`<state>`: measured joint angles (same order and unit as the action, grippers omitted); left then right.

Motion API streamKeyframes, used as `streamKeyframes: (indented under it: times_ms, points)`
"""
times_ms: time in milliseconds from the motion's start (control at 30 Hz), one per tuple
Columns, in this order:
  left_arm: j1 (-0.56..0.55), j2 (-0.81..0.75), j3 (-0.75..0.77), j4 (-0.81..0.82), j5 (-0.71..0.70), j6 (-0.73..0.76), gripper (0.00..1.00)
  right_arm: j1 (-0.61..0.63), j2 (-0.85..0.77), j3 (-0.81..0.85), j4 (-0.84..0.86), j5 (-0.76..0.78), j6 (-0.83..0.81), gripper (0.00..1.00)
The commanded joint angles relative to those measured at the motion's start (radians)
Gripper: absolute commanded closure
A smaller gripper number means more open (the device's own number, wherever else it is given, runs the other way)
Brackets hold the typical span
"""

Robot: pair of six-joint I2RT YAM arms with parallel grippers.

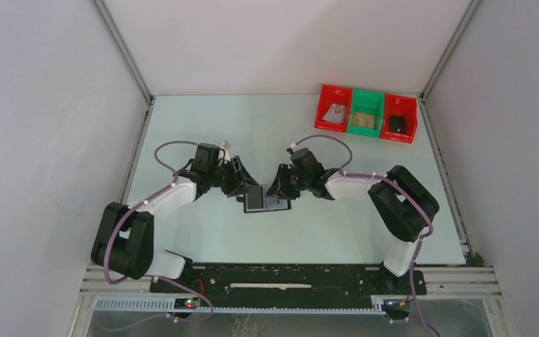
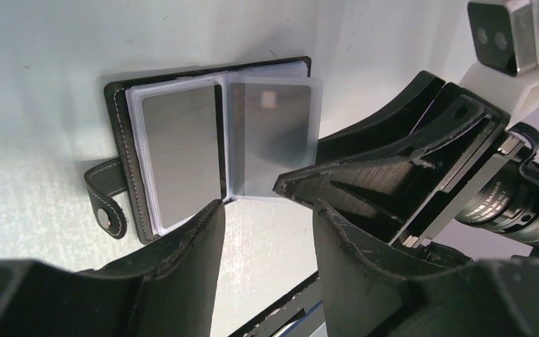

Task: Take the credit cards out of the card holder
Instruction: Remove the credit card from the card holder.

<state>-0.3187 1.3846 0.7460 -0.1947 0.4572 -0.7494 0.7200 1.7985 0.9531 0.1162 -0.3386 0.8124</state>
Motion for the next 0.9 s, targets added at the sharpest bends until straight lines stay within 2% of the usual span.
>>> streamKeyframes:
  times_ms: [0, 100, 200, 233, 433, 533, 867]
  points:
    - [0.007, -0.029, -0.036, 0.043, 0.024, 0.006, 0.46, 0.011, 0.013, 0.04, -0.021, 0.044, -0.018, 0.68]
    - [0.007, -0.04, -0.046, 0.046, 0.024, 0.005, 0.46, 0.012, 0.008, 0.041, -0.027, 0.05, -0.02, 0.97]
    - [0.008, -0.045, -0.047, 0.047, 0.023, 0.005, 0.46, 0.016, 0.003, 0.048, -0.041, 0.052, -0.031, 1.0]
    - [0.008, -0.045, -0.048, 0.047, 0.022, 0.004, 0.46, 0.02, 0.004, 0.059, -0.05, 0.054, -0.036, 0.99]
    - [0.008, -0.049, -0.048, 0.046, 0.022, 0.004, 0.46, 0.055, 0.012, 0.114, -0.084, 0.059, -0.064, 0.71]
    - [0.009, -0.048, -0.052, 0.058, 0.029, 0.0, 0.44, 0.063, 0.015, 0.122, -0.083, 0.061, -0.066, 0.62]
    - [0.01, -0.042, -0.087, 0.15, 0.054, -0.038, 0.42, 0.07, 0.037, 0.139, -0.061, 0.024, -0.066, 0.52]
